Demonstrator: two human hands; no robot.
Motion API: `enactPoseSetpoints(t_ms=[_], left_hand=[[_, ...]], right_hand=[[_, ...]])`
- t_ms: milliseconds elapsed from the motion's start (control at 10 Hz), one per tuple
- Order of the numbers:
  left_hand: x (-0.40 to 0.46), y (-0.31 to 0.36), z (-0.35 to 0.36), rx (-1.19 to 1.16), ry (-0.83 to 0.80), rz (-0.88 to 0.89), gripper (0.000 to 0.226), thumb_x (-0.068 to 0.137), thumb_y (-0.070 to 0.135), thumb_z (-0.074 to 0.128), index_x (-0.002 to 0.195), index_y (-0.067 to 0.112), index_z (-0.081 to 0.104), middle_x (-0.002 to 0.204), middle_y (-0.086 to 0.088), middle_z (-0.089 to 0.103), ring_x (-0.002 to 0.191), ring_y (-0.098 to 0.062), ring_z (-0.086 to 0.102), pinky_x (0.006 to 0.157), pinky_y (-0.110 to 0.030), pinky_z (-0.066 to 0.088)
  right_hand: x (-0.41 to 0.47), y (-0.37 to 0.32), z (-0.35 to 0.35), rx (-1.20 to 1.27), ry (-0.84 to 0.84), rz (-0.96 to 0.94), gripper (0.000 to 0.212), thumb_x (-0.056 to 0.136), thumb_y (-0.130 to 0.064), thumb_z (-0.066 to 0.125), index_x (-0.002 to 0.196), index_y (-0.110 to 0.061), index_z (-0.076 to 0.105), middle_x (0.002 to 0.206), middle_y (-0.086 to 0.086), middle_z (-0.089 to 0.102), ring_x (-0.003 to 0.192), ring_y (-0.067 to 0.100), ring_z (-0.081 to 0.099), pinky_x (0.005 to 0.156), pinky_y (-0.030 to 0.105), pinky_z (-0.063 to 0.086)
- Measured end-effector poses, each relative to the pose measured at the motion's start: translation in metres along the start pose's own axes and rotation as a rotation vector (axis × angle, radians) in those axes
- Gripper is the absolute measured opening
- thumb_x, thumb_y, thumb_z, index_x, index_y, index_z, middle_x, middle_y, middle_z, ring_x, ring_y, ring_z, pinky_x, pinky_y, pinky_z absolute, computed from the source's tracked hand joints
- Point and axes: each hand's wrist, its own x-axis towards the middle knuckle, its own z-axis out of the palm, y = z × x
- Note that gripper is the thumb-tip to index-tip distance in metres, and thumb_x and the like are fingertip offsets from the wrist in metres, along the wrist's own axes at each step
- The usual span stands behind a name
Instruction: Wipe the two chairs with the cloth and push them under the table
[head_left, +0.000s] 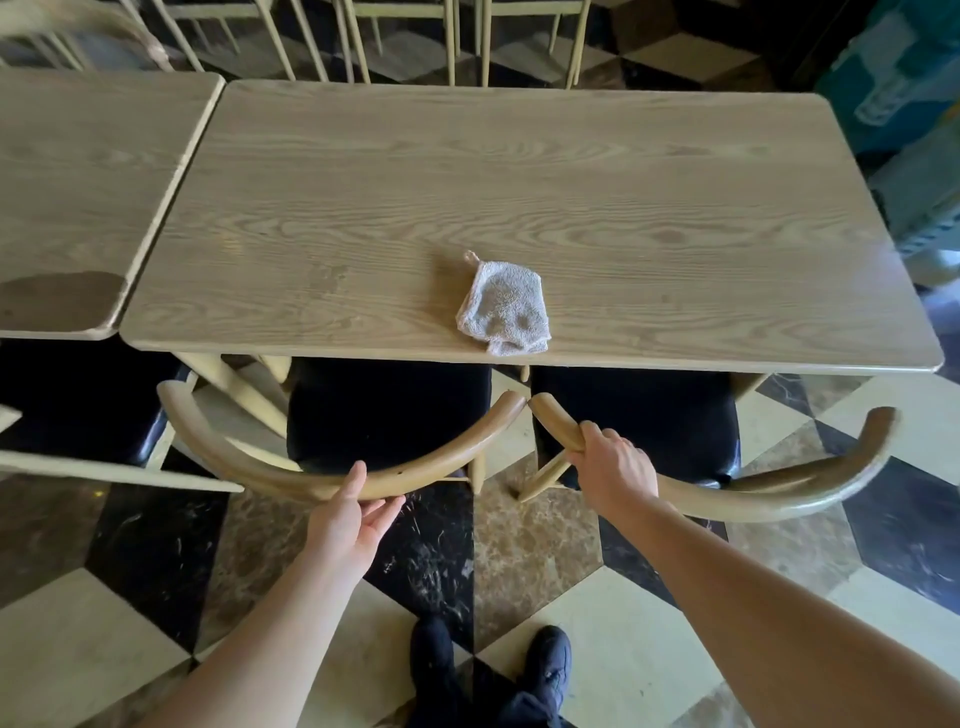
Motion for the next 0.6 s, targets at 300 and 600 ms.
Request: enactPoseSetpoints(t_ms=[300,600], left_hand=[[-0.046,-0.032,0.022,1.566,-0.131,0.287,0.029,0.084,0.039,0.053,0.071,0.016,0.041,0.057,0.002,0.041,0.047,-0.015,0.041,0.053,-0.027,0.035],[-0.127,-0.048,0.098,2.272,-0.382,1.001,0.045,0.096,0.043,0.044,0.139,0.031,0.046,0.159,-0.003,0.029,0.147,-0.037,0.022,0.098,-0.049,0.044]], right_hand=[[-0.044,-0.006,-0.014,0.048,-0.073,0.086,0.061,0.095,-0.028,0.058,0.150,-0.020,0.035,0.145,0.002,0.047,0.135,0.026,0.042,0.115,0.042,0.033],[-0.087,-0.036,-0.064,0.198,-0.272,0.088,0.051,0.093,-0.024,0.056,0.142,-0.028,0.044,0.132,0.002,0.053,0.111,0.024,0.059,0.078,0.036,0.056]])
